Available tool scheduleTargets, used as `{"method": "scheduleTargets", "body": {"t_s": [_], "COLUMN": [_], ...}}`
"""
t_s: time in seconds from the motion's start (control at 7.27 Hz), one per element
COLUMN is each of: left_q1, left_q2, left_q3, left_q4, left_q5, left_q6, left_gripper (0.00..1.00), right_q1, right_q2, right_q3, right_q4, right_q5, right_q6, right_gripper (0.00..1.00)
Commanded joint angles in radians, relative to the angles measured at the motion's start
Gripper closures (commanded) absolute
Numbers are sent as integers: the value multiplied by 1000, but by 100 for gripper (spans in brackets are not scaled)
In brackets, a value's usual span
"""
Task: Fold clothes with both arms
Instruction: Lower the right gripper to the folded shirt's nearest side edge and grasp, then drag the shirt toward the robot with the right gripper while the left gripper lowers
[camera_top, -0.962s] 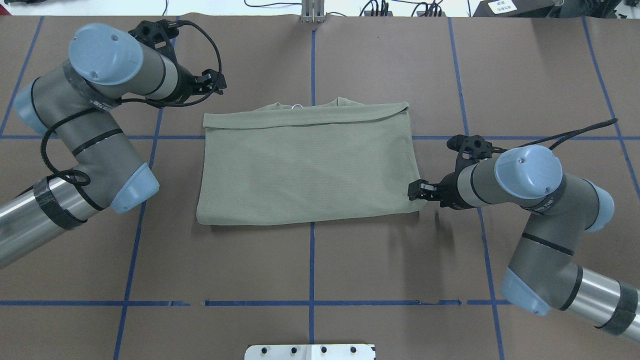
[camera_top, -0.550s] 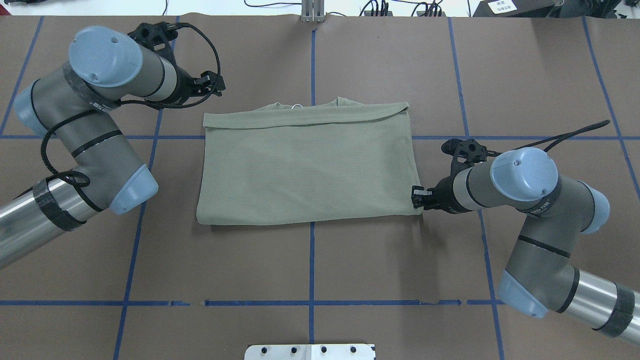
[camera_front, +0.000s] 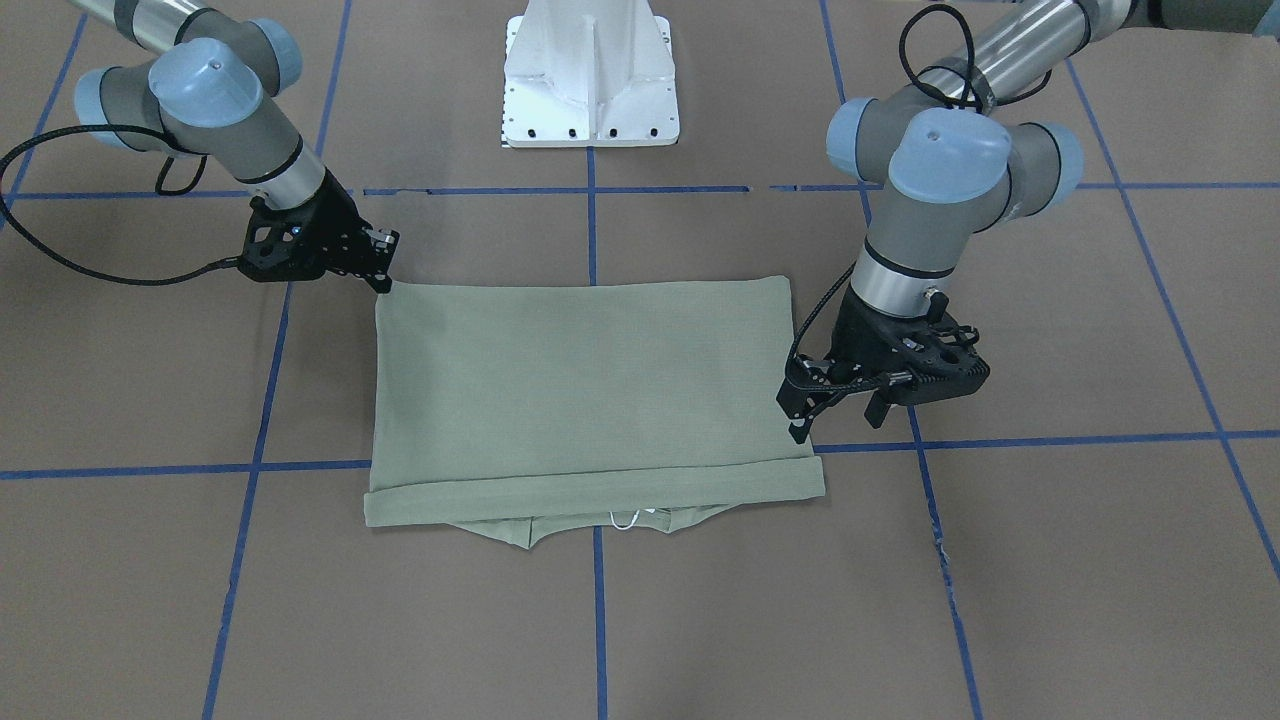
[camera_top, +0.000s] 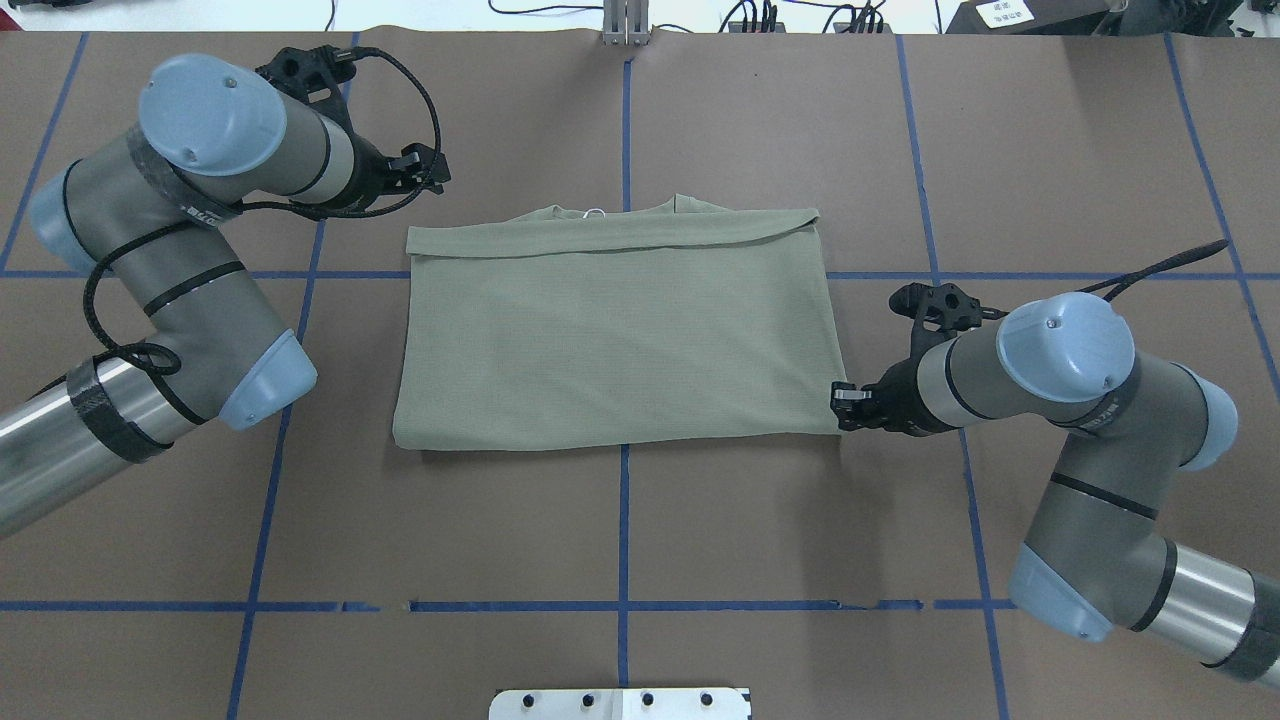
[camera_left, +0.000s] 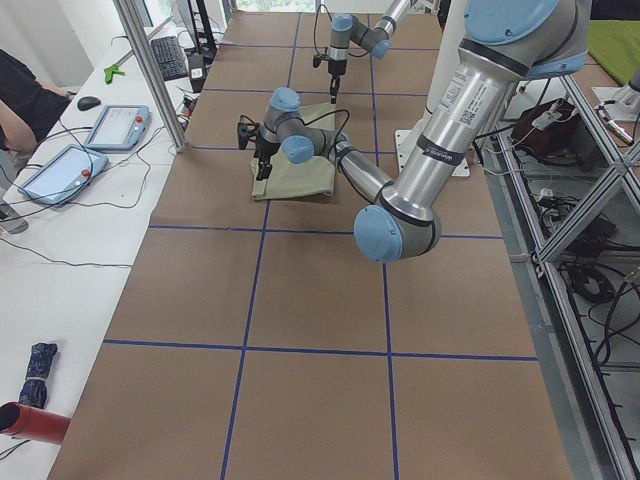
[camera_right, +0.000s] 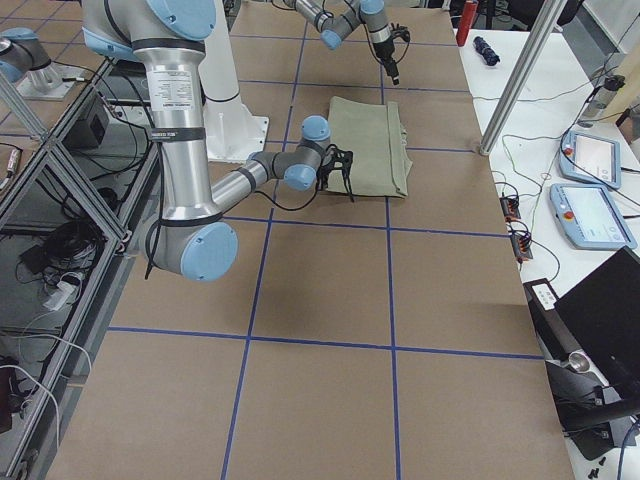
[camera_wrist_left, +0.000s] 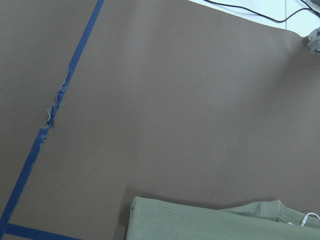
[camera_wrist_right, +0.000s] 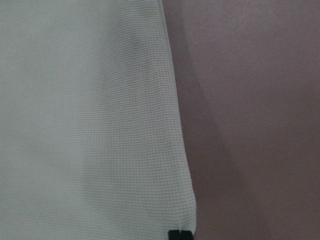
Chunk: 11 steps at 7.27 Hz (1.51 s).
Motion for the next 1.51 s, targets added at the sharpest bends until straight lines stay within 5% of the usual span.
{"method": "scheduleTargets", "body": {"t_s": [0.0, 0.69, 0.82, 0.96, 1.37], "left_q1": [4, 19, 21, 24, 88], "left_q2": [0, 12, 17, 18, 21], "left_q3": [-3, -20, -29, -30, -81], "left_q4": [0, -2, -2, -2, 1], "left_q5": [2, 7, 8, 14, 5], "left_q6": [-6, -29, -27, -27, -32], "left_gripper": [1, 1, 1, 1, 0], "right_q1": [-70, -459, -513, -527, -401], "right_q2": [-133, -370, -367, -364, -311], "right_q3": [121, 257, 263, 266, 271], "right_q4": [0, 3, 7, 9, 10], "right_q5": [23, 43, 43, 43, 43], "right_q6": [0, 102, 153, 161, 160], "right_gripper": [100, 100, 86, 1, 0]}}
